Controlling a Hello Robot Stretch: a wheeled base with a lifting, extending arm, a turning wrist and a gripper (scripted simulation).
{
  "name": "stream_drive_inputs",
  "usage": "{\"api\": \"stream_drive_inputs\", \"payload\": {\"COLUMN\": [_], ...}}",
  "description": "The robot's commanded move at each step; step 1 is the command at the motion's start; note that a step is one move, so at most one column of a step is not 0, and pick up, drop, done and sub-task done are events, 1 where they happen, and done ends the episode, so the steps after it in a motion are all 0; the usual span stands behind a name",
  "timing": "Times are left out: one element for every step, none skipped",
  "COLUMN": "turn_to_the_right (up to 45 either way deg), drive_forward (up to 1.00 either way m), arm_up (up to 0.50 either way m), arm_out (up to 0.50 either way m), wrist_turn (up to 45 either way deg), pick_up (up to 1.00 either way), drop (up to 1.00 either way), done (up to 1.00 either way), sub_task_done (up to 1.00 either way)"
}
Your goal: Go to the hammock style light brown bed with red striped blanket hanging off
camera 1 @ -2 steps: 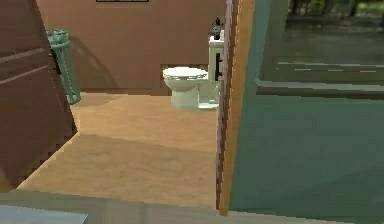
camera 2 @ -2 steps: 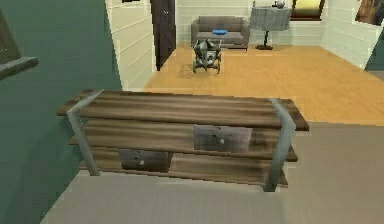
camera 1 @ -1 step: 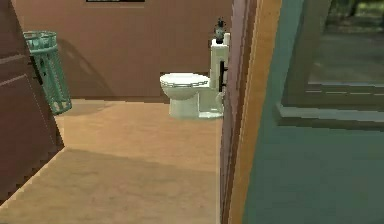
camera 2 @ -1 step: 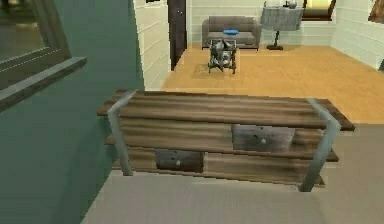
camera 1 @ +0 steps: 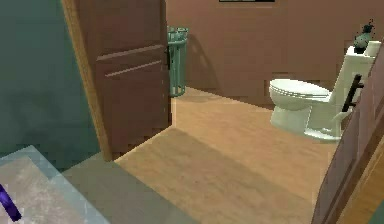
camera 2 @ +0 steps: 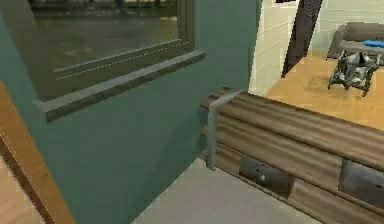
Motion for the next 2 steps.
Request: {"api": "stream_drive_inputs", "payload": {"turn_to_the_right": [0.0, 0.0], "drive_forward": [1.00, 1.00], "arm_up": [0.00, 0.00], "arm_out": [0.00, 0.00], "wrist_turn": [0.0, 0.0], "pick_up": [0.00, 0.00], "drop": [0.00, 0.00], "done": [0.00, 0.00], "sub_task_done": [0.00, 0.00]}}
